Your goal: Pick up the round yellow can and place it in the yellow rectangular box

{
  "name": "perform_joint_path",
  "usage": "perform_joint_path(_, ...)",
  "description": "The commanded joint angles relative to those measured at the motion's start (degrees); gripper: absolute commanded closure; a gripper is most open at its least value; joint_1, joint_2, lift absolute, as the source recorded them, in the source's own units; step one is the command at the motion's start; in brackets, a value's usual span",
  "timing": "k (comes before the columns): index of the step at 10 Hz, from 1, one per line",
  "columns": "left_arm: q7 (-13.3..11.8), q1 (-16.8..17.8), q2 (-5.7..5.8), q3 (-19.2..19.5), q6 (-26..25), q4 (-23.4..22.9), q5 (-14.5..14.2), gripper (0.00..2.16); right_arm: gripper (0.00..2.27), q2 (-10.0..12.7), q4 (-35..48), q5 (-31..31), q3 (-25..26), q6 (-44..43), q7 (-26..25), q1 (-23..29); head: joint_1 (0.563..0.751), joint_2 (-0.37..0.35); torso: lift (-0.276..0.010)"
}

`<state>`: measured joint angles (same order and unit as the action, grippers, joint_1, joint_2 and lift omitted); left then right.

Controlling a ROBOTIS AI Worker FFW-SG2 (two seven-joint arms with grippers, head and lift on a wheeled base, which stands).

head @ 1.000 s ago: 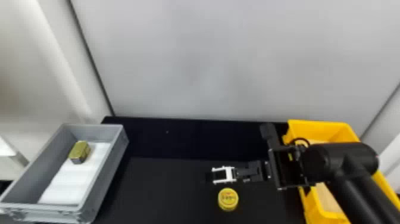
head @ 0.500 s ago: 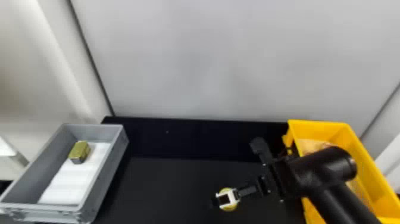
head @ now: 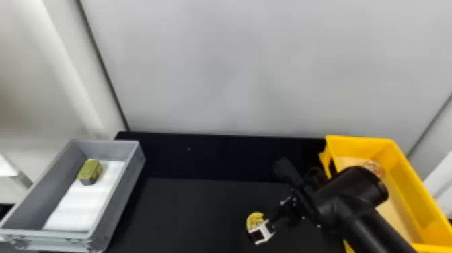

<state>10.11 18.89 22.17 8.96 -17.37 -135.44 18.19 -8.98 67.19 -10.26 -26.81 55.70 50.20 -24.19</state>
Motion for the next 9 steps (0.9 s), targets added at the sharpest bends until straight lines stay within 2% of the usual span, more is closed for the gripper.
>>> perform_joint_path(1, 0.0, 0.2, -0.19, -0.2, 0.1, 0.1, 0.0, 0.11, 0.13, 0.4, -1.4, 0.1, 0.4, -1.4, 0.1, 0.2, 0.663, 0.054, -0.01)
perform_joint_path(5, 0.0, 0.4, -0.36, -0.3, 0.1, 0.1, 0.0, 0.11, 0.14, 0.7, -2.2, -1.4, -0.3, -2.7, 1.5, 0.5, 0.663, 0.054, -0.01)
perform_joint_path(9, -0.1, 0.9, -0.45, -0.7, 0.0, 0.2, 0.0, 0.11, 0.14, 0.5, -1.6, -7.3, -0.6, -4.1, 3.5, 0.8, 0.663, 0.054, -0.01)
